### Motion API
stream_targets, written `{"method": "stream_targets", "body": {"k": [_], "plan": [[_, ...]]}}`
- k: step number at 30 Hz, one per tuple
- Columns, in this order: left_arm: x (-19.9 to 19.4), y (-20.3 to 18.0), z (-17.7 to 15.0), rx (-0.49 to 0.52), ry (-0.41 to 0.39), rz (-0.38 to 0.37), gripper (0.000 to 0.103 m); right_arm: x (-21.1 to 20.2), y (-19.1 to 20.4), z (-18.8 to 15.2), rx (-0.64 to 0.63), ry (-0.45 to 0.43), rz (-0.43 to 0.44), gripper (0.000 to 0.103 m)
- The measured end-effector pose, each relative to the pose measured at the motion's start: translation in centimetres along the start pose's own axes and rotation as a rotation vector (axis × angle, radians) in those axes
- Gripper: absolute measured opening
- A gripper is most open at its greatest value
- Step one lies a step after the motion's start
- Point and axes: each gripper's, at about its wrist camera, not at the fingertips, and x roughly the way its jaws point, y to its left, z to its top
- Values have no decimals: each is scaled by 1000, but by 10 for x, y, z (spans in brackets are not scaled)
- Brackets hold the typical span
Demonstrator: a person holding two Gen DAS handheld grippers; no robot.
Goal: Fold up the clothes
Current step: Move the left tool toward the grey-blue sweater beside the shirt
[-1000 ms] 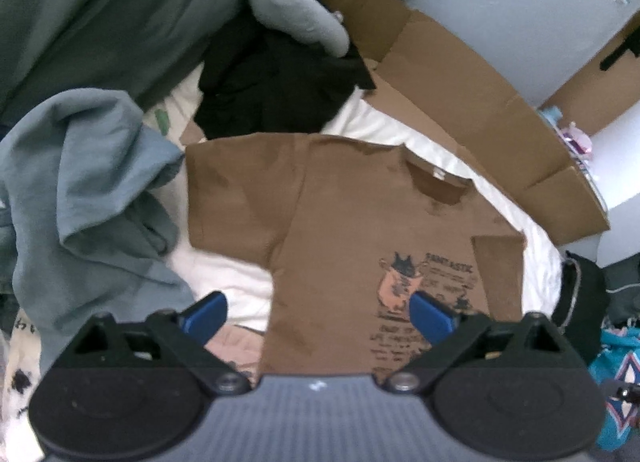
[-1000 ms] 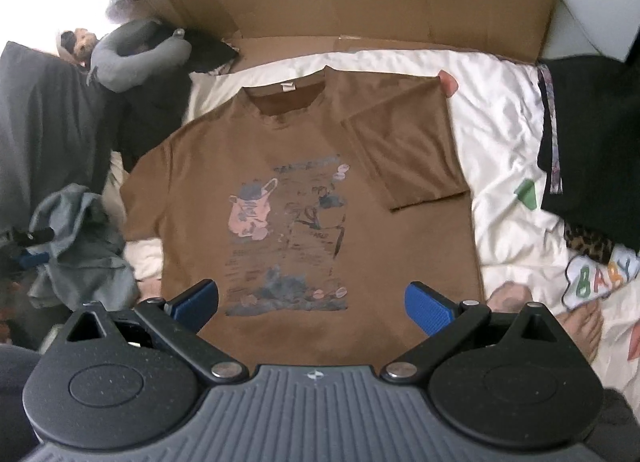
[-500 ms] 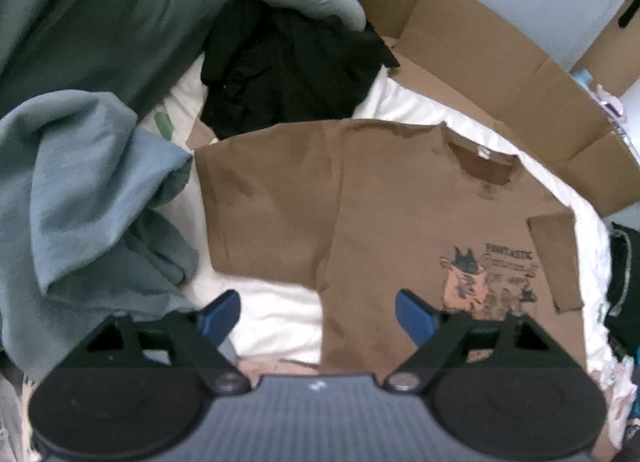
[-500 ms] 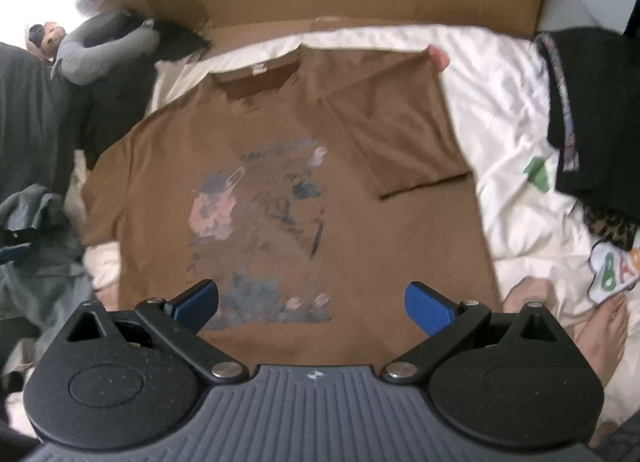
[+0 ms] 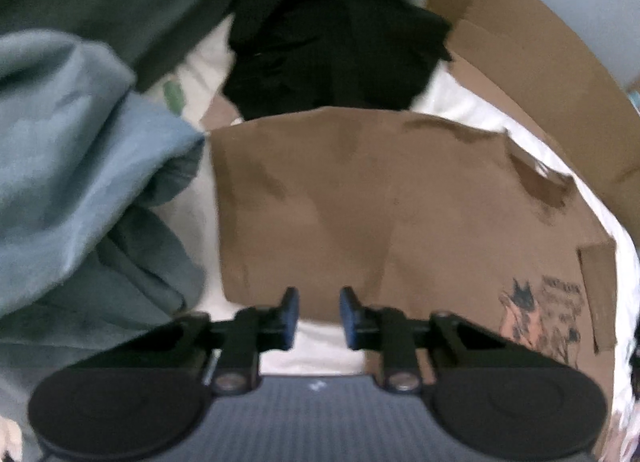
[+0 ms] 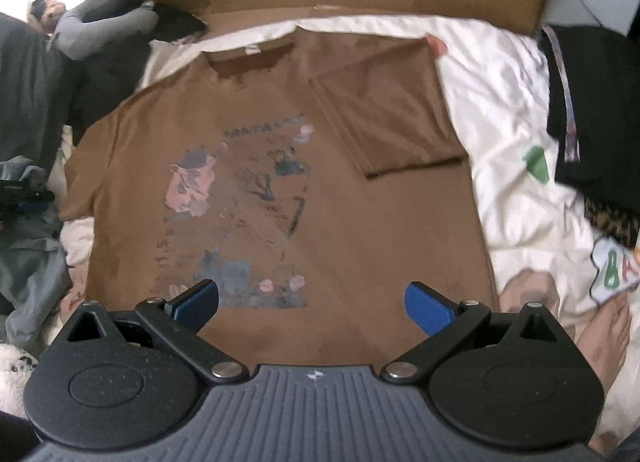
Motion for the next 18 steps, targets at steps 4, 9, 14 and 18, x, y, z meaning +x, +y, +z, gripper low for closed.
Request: {"method": "stream_targets", "body": {"k": [4, 9, 14, 18], "plan": [[12, 16, 6, -63, 2, 22, 20, 10, -5, -10, 10, 28, -14, 102], [24, 22, 4, -69, 14, 72, 20, 22, -8, -15, 25, 54, -30, 102], [28, 19, -5, -89, 6, 102, 46, 28, -6, -16, 25, 64, -36, 102], [25, 20, -17, -145, -56, 70, 74, 31, -2, -16, 9, 69, -34, 102]]}}
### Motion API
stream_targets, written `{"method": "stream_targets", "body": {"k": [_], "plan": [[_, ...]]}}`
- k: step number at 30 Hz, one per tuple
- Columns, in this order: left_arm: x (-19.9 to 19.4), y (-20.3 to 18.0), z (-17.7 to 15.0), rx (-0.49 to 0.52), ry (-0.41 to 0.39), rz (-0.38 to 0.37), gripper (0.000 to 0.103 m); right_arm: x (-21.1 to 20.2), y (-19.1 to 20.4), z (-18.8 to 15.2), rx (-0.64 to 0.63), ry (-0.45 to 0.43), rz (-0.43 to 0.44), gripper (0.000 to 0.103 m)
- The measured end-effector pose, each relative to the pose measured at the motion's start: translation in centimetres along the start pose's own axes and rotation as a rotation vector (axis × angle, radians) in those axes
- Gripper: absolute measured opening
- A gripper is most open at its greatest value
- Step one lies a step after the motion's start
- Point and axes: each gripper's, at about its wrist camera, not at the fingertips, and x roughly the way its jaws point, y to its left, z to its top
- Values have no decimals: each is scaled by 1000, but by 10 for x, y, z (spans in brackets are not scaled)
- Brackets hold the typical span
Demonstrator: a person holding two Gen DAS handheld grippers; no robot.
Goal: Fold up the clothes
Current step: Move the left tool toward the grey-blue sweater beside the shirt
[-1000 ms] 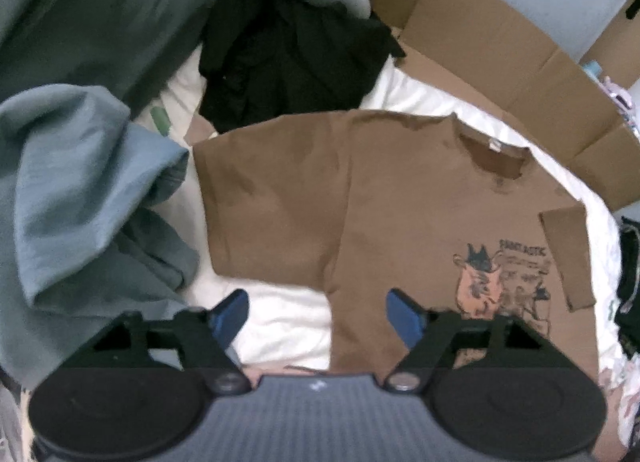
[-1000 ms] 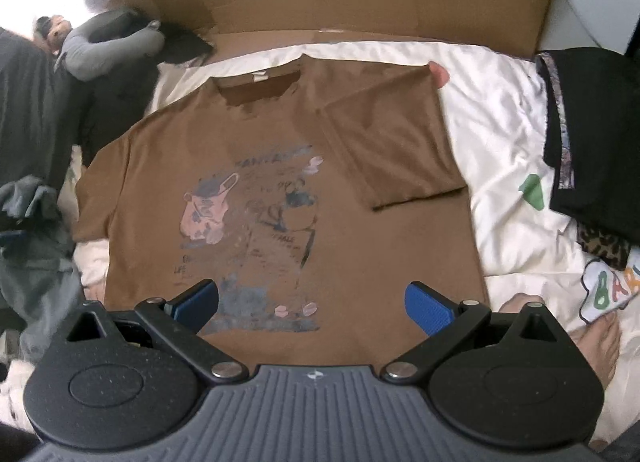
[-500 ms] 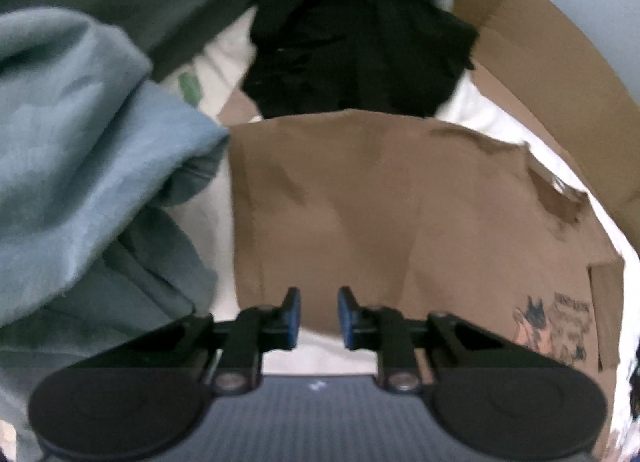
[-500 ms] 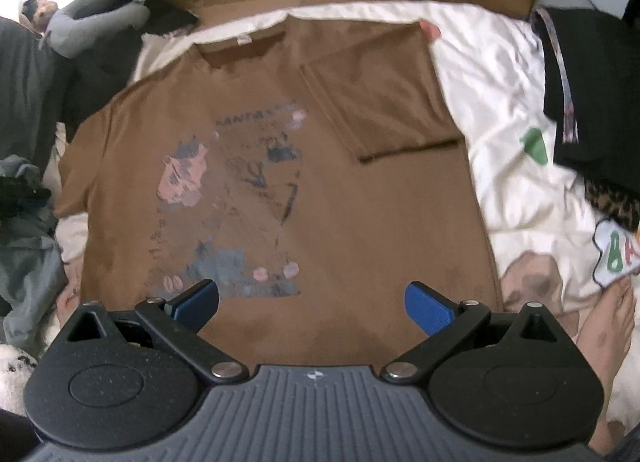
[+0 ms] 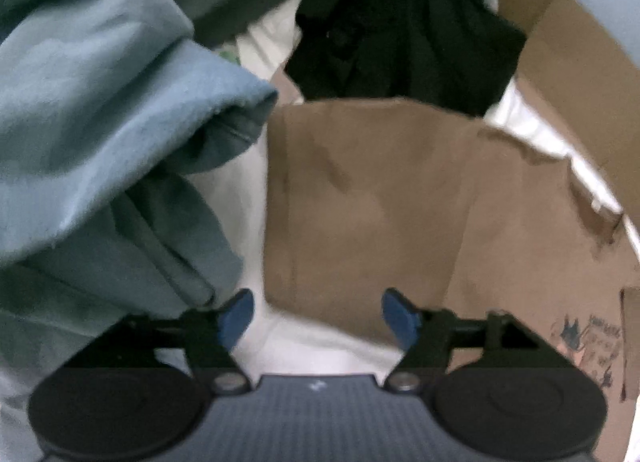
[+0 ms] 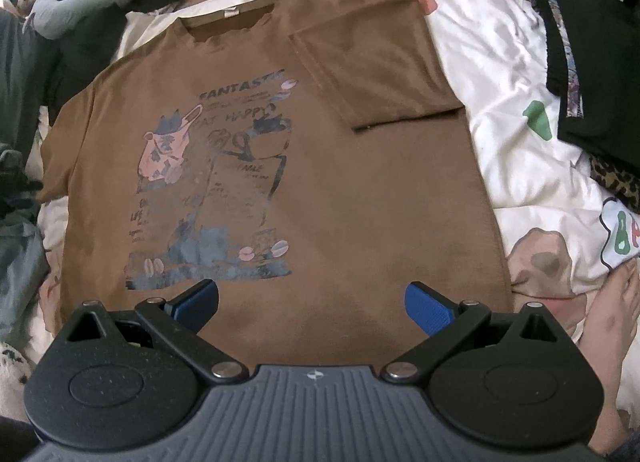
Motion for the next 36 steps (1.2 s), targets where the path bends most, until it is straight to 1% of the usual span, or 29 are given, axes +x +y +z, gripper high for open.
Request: {"method": "stream_targets", "body": {"k": [4, 9, 11, 13, 17, 22, 24, 27, 29, 31, 33, 34, 35, 36], "plan": [[6, 10, -8, -139, -27, -60, 73, 1, 0, -4, -11, 10, -4, 102], [12, 15, -19, -241, -61, -101, 73, 3, -2, -10, -24, 30, -21, 102], [17, 18, -22, -278, -51, -114, 74, 5, -4, -11, -23, 33, -26, 102], [21, 22, -26, -339, -44, -133, 74, 6, -5, -11, -17, 35, -27, 103], [26, 26, -35, -446, -50, -192, 74, 9, -7, -10, -5, 37, -24, 102], [30, 31, -35, -522, -116, -248, 76, 10, -6, -10, -20, 43, -24, 102], [30, 32, -33, -534, -144, -260, 76, 12, -7, -11, -14, 49, -28, 102], [29, 30, -29, -483, -183, -215, 75, 14, -8, -12, -4, 55, -29, 102], [23, 31, -30, -474, -205, -186, 73, 14, -6, -12, -12, 54, -29, 102], [16, 36, -31, -476, -227, -190, 73, 14, -5, -11, -19, 51, -27, 102], [11, 40, -31, -468, -232, -204, 72, 13, -4, -11, -19, 48, -24, 102], [9, 43, -31, -466, -232, -213, 70, 14, -4, -11, -21, 48, -23, 102], [8, 46, -31, -466, -233, -225, 64, 14, -4, -11, -23, 48, -23, 102], [6, 48, -31, -470, -235, -239, 61, 15, -4, -11, -24, 49, -24, 102]]}}
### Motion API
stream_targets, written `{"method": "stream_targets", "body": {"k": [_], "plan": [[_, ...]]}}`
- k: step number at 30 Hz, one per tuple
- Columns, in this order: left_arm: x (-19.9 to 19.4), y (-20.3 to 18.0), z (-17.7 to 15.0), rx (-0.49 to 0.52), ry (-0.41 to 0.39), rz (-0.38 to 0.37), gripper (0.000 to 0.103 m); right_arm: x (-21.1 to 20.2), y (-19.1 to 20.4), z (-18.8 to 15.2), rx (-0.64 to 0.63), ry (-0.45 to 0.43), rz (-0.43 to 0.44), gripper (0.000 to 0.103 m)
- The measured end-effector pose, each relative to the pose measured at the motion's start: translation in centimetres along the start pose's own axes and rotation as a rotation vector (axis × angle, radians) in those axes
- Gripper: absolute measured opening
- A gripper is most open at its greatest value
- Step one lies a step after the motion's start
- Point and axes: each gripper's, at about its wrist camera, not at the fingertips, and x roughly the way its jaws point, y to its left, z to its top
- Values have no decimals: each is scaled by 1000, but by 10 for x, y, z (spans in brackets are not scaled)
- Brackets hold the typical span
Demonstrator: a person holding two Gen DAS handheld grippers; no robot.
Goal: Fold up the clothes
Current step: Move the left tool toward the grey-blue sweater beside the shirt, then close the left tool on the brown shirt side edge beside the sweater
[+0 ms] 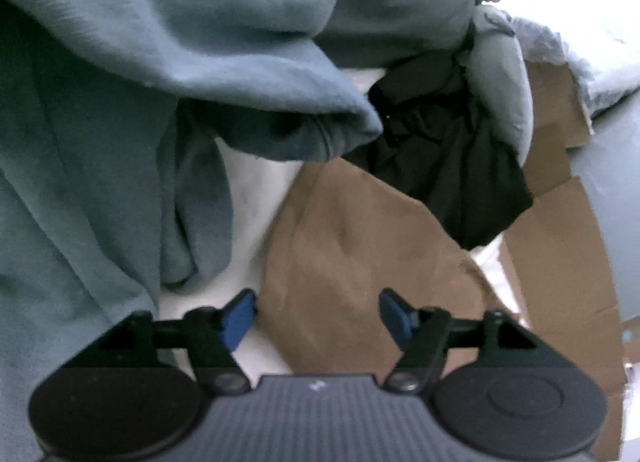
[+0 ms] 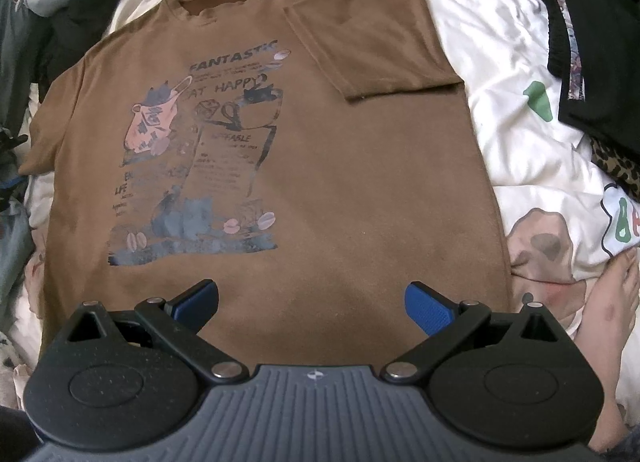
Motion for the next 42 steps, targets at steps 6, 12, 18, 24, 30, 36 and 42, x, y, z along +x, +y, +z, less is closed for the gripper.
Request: {"method": "stream_targets", "body": {"k": [6, 12, 18, 24, 30, 36, 42], "plan": [[0, 2, 6, 0, 12, -40, 42, 6, 3, -2, -7, 6, -3, 102], [6, -4, 2, 41, 36, -58, 29, 17, 12, -1, -23, 14, 11, 102], [16, -8, 5, 91, 62, -29, 26, 25, 19, -1, -36, 27, 16, 102], [35, -23, 10, 174, 124, -7, 31, 27, 22, -2, -44, 33, 14, 102], [45, -22, 12, 174, 158, 30, 33, 26, 22, -4, -47, 40, 5, 102], [21, -20, 14, 162, 117, 32, 41, 23, 23, -2, -46, 28, 11, 102], [-11, -8, 10, 139, 68, 35, 40, 22, 27, -2, -56, 20, 20, 102]]}}
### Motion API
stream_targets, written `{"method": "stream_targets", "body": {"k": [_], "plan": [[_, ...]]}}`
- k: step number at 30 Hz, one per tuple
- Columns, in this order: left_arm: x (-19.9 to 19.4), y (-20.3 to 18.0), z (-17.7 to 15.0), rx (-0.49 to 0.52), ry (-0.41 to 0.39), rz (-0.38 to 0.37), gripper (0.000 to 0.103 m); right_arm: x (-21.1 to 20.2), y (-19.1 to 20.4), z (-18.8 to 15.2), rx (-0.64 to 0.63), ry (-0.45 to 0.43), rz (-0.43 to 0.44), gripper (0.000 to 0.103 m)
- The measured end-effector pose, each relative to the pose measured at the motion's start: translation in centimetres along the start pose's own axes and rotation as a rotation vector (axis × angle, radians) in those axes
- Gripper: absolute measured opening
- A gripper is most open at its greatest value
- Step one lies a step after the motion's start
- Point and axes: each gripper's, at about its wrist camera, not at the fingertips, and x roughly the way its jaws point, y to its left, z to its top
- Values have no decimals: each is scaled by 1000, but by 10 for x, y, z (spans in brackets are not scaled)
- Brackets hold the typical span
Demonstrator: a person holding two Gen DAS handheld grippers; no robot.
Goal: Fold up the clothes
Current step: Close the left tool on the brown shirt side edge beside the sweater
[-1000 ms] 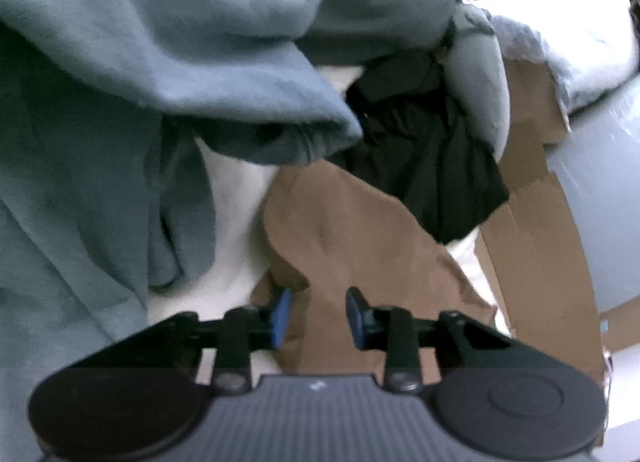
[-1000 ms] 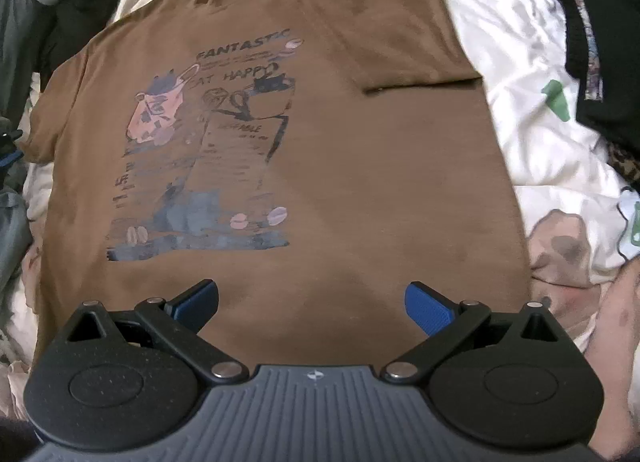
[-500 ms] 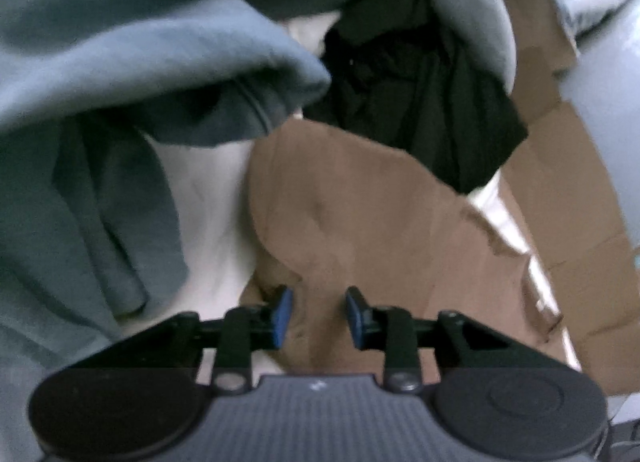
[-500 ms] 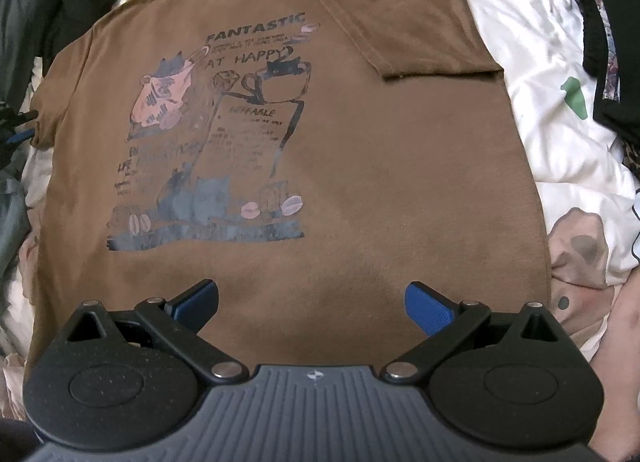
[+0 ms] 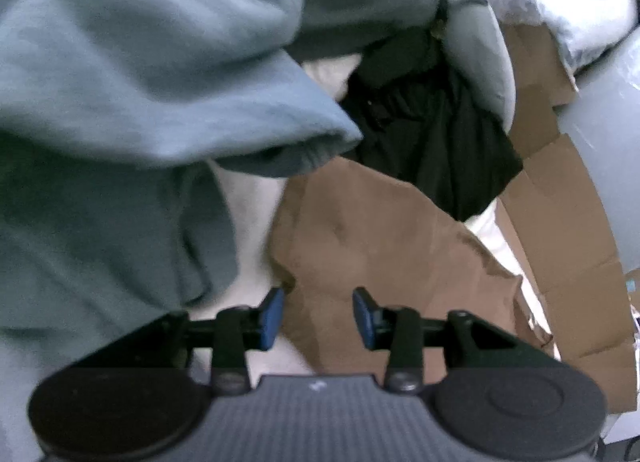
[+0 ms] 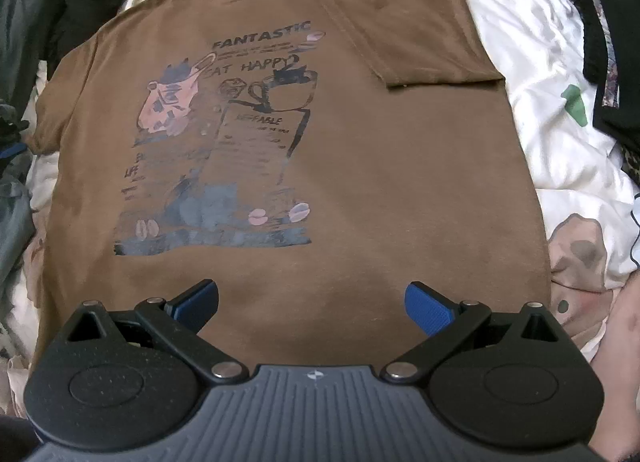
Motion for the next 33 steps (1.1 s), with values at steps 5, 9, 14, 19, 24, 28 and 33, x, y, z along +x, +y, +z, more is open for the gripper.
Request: {"method": "stream_targets", "body": {"k": [5, 9, 14, 19, 24, 28, 33], "plan": [[-13, 3, -11, -6, -14, 47, 27, -1, 3, -2, -19, 1, 2, 102], [-6, 6, -16, -17, 14, 72, 23, -1, 2, -3, -20, 3, -1, 102], [8, 2, -12, -26, 29, 102, 19, 0, 0, -4, -15, 10, -5, 102], [20, -2, -7, -33, 42, 116, 18, 2, -3, -5, -9, 16, -9, 102], [34, -8, -3, -13, 71, 141, 18, 3, -3, -4, -3, 18, -9, 102], [41, -5, -3, -56, 95, 151, 19, 4, -3, -5, -6, 20, -7, 102], [44, 4, -4, -141, 97, 143, 20, 6, -4, -6, -9, 28, -10, 102]]}}
